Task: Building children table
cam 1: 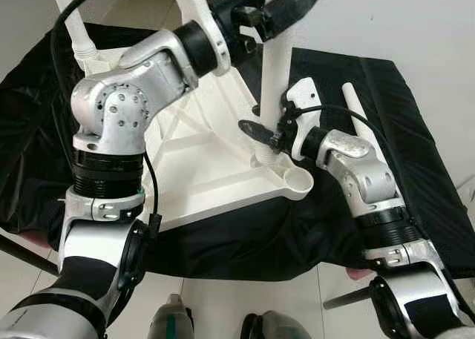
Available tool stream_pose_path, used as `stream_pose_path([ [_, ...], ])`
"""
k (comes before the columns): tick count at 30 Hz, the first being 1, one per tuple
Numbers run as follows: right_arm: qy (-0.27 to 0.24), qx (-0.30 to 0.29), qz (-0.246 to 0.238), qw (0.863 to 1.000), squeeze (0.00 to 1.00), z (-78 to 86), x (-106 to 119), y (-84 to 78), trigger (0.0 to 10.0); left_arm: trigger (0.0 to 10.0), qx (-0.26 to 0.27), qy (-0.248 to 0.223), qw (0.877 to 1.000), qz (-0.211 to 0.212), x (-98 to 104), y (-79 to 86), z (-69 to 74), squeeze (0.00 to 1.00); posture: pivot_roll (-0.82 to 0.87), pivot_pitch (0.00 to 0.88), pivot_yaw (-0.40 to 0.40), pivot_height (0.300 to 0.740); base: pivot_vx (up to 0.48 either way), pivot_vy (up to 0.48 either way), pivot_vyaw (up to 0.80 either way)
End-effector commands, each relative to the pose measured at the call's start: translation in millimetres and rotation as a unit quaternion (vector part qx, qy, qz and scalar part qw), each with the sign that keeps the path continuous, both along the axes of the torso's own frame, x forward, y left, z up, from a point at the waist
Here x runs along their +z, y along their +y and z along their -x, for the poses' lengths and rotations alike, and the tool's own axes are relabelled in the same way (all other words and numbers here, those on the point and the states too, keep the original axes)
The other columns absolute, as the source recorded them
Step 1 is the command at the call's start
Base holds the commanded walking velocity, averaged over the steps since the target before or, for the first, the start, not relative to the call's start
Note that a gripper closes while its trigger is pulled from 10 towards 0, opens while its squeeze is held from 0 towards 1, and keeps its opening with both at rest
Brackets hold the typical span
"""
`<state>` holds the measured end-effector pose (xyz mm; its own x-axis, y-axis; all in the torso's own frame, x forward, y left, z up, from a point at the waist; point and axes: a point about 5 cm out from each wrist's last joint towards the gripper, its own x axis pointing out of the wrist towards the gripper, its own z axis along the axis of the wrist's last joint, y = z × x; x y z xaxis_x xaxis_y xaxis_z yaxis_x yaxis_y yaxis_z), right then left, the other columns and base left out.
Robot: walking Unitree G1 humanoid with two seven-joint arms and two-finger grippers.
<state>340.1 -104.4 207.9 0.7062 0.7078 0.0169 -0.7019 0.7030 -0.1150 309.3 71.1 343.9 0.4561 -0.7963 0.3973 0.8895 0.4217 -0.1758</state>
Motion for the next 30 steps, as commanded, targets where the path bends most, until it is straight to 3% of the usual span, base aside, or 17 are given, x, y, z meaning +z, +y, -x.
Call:
stream_pose_path([
  [1,0.000,-0.030,-0.025,0.999,0.00,-3.5,2.5,-4.3,10.0,10.0,0.009,-0.007,1.000,0.003,-0.3,4.8,2.3,0.00,0.03,0.000,-0.045,0.740,0.000,0.000,0.00],
  [6,-0.002,-0.101,-0.075,0.992,0.00,-9.1,1.9,-11.2,10.0,10.0,0.048,-0.008,0.999,-0.006,-10.5,11.9,1.0,0.00,0.03,0.000,-0.045,0.740,0.000,0.000,0.00],
  [12,-0.005,-0.133,-0.096,0.986,0.00,-10.5,0.9,-16.0,10.0,10.0,0.087,-0.002,0.996,-0.023,-23.5,13.4,-1.9,0.00,0.02,0.000,-0.045,0.740,0.000,0.000,0.00],
  [15,-0.022,-0.166,-0.110,0.980,0.00,-7.7,-0.9,-19.4,10.0,10.0,0.151,0.007,0.988,-0.032,-43.9,11.8,-5.1,0.00,0.02,0.000,-0.038,0.740,0.000,0.000,0.00],
  [18,-0.025,-0.174,-0.114,0.978,0.00,-6.3,-2.7,-19.2,10.0,10.0,0.176,0.011,0.984,-0.035,-50.7,12.8,-7.1,0.00,0.02,0.001,-0.036,0.740,0.000,0.000,0.00],
  [20,-0.022,-0.190,-0.135,0.972,0.00,-3.8,-7.2,-17.5,10.0,10.0,0.233,0.033,0.971,-0.047,-68.0,18.2,-13.7,0.00,0.02,0.004,-0.033,0.740,0.000,0.000,0.00],
  [24,-0.021,-0.196,-0.143,0.970,0.00,-3.2,-8.5,-16.9,10.0,10.0,0.253,0.038,0.965,-0.055,-74.2,20.2,-15.5,0.00,0.02,0.004,-0.033,0.740,0.000,0.000,0.00],
  [26,-0.024,-0.211,-0.153,0.965,0.00,-1.6,-10.8,-17.0,10.0,10.0,0.305,0.062,0.949,-0.053,-87.4,28.1,-19.8,0.00,0.02,0.005,-0.034,0.740,0.000,0.000,0.00],
  [27,-0.024,-0.211,-0.153,0.965,0.00,-1.6,-10.8,-17.0,10.0,10.0,0.305,0.062,0.949,-0.053,-87.4,28.1,-19.8,0.00,0.02,0.005,-0.034,0.740,0.000,0.000,0.00],
  [30,-0.052,-0.237,-0.145,0.959,0.00,3.1,-14.1,-20.9,10.0,10.0,0.369,0.070,0.924,-0.071,-103.9,38.8,-20.8,0.00,0.02,0.004,-0.027,0.740,0.000,0.000,0.00],
])
